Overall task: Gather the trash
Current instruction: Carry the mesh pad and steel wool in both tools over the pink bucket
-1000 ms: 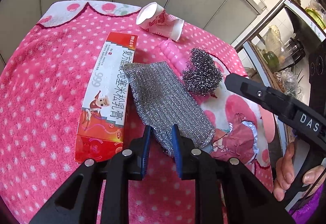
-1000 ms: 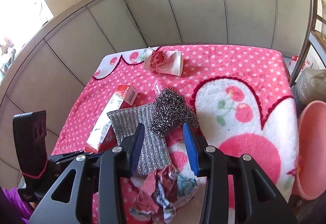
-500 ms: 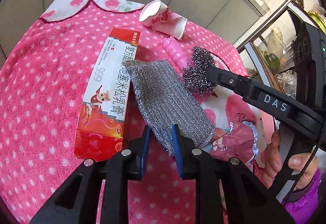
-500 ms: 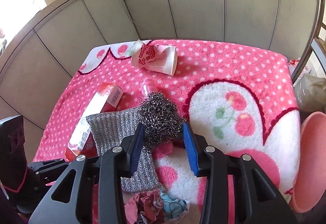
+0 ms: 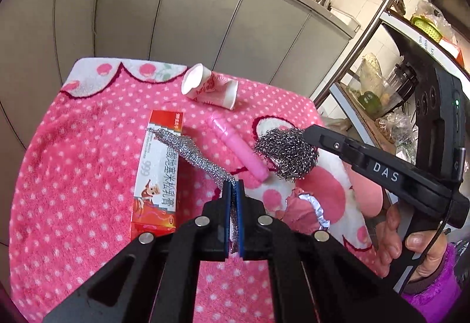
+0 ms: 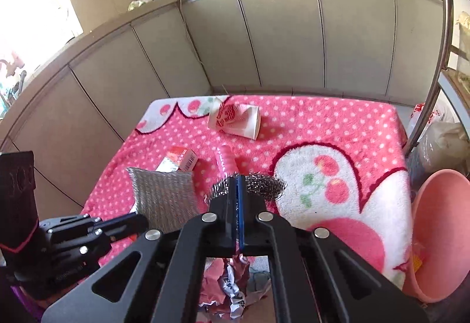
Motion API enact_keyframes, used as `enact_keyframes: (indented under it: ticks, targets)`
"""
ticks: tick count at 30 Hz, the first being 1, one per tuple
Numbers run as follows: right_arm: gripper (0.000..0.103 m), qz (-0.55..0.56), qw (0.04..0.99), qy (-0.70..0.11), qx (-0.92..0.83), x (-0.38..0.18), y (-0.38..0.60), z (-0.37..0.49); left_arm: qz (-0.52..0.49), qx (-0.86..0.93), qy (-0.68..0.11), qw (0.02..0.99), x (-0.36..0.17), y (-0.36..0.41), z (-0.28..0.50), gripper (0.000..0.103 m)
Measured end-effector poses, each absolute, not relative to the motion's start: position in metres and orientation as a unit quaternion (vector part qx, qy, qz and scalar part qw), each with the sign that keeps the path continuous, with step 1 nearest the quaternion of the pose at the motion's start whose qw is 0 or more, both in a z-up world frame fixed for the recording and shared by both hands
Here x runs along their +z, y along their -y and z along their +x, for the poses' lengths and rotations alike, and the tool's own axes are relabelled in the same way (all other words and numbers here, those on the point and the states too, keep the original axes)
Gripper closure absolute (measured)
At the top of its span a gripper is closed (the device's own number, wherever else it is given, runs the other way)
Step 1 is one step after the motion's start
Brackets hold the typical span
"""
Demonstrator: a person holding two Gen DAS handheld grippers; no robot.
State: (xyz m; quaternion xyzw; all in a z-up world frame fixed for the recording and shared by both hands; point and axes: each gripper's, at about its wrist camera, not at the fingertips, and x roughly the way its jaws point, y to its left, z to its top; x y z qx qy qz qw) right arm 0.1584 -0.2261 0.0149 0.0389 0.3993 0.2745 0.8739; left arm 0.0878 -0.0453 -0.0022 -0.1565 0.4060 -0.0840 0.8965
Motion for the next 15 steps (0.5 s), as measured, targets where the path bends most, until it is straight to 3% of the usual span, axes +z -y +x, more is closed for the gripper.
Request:
enact_keyframes:
  ticks: [15]
  targets:
    - [0.102,0.098,0.914,-0.334,0.208,0.060,0.323,0.115,-0.127,-0.139,-0.343,0.920,0.076,0.092,0.082,0.100]
